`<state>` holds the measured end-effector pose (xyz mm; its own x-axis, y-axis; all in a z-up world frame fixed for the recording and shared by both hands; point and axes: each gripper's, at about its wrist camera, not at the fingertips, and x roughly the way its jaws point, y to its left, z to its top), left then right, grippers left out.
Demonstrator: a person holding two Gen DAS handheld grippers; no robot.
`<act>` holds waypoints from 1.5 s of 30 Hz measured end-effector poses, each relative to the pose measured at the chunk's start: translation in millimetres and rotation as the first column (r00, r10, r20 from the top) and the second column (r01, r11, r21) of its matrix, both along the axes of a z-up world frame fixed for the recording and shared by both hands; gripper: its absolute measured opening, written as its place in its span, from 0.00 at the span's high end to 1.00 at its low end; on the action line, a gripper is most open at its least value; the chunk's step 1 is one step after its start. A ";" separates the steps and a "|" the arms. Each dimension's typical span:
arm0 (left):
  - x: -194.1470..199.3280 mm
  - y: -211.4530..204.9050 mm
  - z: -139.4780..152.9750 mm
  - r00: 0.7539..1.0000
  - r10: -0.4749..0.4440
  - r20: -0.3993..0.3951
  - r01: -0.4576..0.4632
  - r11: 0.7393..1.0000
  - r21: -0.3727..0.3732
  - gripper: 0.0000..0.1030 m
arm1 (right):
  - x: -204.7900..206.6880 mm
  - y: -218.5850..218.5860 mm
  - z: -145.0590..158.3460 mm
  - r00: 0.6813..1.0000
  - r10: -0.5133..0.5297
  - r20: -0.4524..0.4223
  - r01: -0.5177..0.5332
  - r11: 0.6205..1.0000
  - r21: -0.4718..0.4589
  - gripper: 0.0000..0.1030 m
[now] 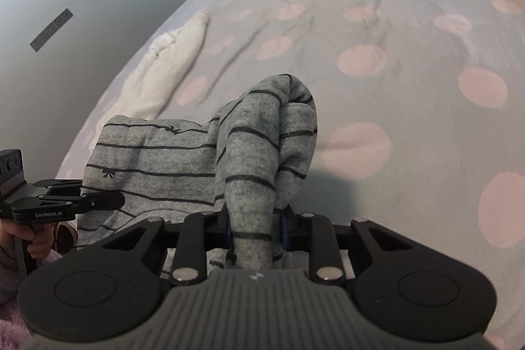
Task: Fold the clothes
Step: 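Grasp the folded shirt end with the right tool while the left tool grasps it, then lift the folded shirt with both tools and carry it toward the headboard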
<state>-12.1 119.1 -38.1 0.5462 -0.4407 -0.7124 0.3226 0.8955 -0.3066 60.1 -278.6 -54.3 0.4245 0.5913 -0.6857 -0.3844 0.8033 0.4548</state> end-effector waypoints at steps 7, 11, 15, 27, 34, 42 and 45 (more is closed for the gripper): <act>-0.1 40.7 50.7 0.990 0.103 0.099 -0.104 0.995 -0.001 0.81 | 14.5 41.9 47.0 0.996 0.022 0.088 -0.030 0.995 0.090 0.73; 2.6 56.3 79.8 0.980 0.149 0.133 -0.148 0.989 -0.019 0.81 | 23.1 63.5 72.3 0.992 0.041 0.119 -0.057 0.989 0.139 0.73; 7.2 58.2 106.5 0.975 0.153 0.164 -0.151 0.988 -0.026 0.81 | 33.2 73.6 97.7 0.992 0.044 0.120 -0.063 0.984 0.165 0.73; 47.1 -30.7 180.8 0.960 -0.028 0.280 0.050 0.996 -0.069 0.81 | 41.4 -12.9 193.2 0.977 -0.043 0.210 0.011 0.988 0.152 0.73; 83.8 -150.8 211.4 0.925 -0.180 0.333 0.243 0.957 -0.156 0.81 | 26.3 -125.4 270.1 0.941 -0.163 0.297 0.162 0.986 0.029 0.73; 121.7 -313.3 231.4 0.878 -0.324 0.352 0.429 0.859 -0.278 0.82 | 6.7 -261.7 339.4 0.858 -0.321 0.401 0.377 0.924 -0.068 0.73; 128.5 -370.0 229.5 0.859 -0.376 0.348 0.482 0.824 -0.299 0.82 | 10.7 -306.4 350.7 0.841 -0.366 0.398 0.442 0.890 -0.116 0.73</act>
<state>116.4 -250.8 191.4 0.3811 -0.8708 -0.3105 0.7619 0.4860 -0.4281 70.8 -585.0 296.4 0.8324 0.1832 -0.5231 -0.1102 0.9796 0.1678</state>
